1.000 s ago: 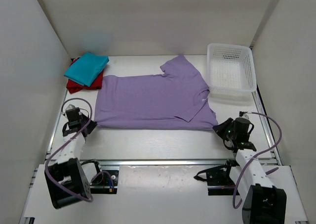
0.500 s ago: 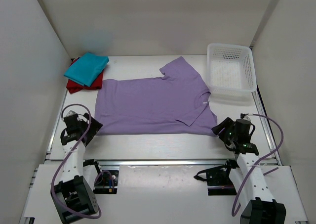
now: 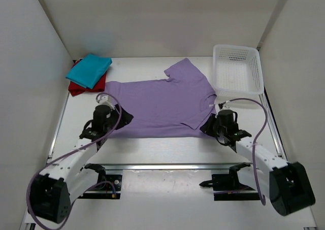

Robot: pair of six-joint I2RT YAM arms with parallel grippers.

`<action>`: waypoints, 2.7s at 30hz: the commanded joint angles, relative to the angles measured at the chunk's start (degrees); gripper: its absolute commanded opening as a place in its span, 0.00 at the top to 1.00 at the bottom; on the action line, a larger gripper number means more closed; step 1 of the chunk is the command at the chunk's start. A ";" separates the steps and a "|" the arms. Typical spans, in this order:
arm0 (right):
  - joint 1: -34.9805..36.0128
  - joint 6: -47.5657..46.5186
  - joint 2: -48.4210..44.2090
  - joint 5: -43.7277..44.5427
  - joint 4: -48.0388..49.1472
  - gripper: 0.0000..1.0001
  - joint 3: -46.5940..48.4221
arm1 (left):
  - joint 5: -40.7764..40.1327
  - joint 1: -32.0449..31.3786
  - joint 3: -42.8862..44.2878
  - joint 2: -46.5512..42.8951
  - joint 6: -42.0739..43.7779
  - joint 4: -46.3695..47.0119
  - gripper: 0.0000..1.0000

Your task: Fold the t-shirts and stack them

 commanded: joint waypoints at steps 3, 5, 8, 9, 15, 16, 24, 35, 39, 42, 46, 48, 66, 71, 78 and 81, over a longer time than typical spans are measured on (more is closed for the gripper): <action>-0.09 -0.39 9.01 2.06 10.59 0.76 3.72 | -0.67 -10.15 -0.67 7.97 -0.42 13.90 0.37; -0.97 0.48 11.04 0.57 12.70 0.73 3.82 | 0.48 -12.44 0.21 11.74 -0.15 16.63 0.36; 0.07 1.28 13.24 0.82 14.02 0.67 3.90 | 0.48 -14.29 0.92 14.90 1.17 18.74 0.31; 0.61 1.19 13.51 1.09 14.20 0.67 3.99 | 0.91 -14.38 0.75 16.66 1.43 18.93 0.30; -0.18 2.86 17.11 -0.66 15.61 0.69 3.81 | 3.29 -11.22 -3.20 19.32 0.38 23.49 0.27; -0.01 2.95 17.38 -0.84 15.26 0.69 3.47 | 3.11 -11.22 -3.99 19.05 0.20 23.85 0.27; 0.09 4.18 20.54 -2.50 16.93 0.73 4.86 | 1.53 -13.16 -6.63 18.26 -1.64 26.48 0.28; -0.18 2.87 26.69 -2.16 15.88 0.99 14.25 | 2.50 -12.19 -8.39 17.47 -2.87 27.28 0.28; 0.26 1.64 33.27 -1.72 12.98 1.00 24.00 | 2.58 -11.84 -7.87 17.20 -2.79 26.66 0.28; 0.96 1.11 37.41 -2.51 12.09 1.00 29.20 | 2.50 -11.57 -8.39 16.59 -2.70 26.57 0.29; 2.54 -0.48 41.20 -3.48 9.20 0.88 35.36 | 3.02 -11.13 -8.13 15.71 -3.31 26.05 0.29; 3.77 -1.70 40.50 -2.34 9.19 0.78 35.81 | 1.98 -11.57 -7.87 15.19 -3.40 25.61 0.28; 13.35 -7.33 26.07 3.38 8.58 1.00 13.49 | -6.98 -22.64 2.41 27.03 4.24 16.56 0.28; 13.89 -7.69 27.93 3.56 7.97 1.00 10.86 | -2.88 -19.58 -1.44 31.35 2.05 18.04 0.32; 17.75 -3.48 18.97 4.70 3.58 1.00 0.49 | -3.92 -25.10 -13.57 21.36 -3.74 16.64 0.45; 19.85 -1.71 13.35 4.43 1.12 1.00 -2.33 | -4.45 -28.79 -18.93 15.55 -7.78 16.47 0.49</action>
